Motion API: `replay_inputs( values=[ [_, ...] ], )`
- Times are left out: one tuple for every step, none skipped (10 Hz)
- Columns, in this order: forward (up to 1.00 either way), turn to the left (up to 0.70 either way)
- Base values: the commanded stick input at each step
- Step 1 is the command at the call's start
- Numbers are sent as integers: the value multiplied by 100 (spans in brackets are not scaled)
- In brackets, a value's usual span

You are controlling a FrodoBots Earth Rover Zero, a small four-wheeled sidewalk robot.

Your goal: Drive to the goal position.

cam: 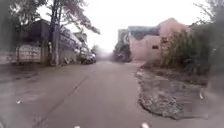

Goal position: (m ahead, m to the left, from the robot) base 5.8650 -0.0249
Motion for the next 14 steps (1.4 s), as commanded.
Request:
replay_inputs(
  values=[
    [100,1],
    [100,1],
    [100,1],
    [100,1],
    [100,1],
    [100,1],
    [100,1],
    [100,1],
    [100,1],
    [100,1],
    [100,1],
    [100,1],
    [100,1],
    [100,1]
  ],
)
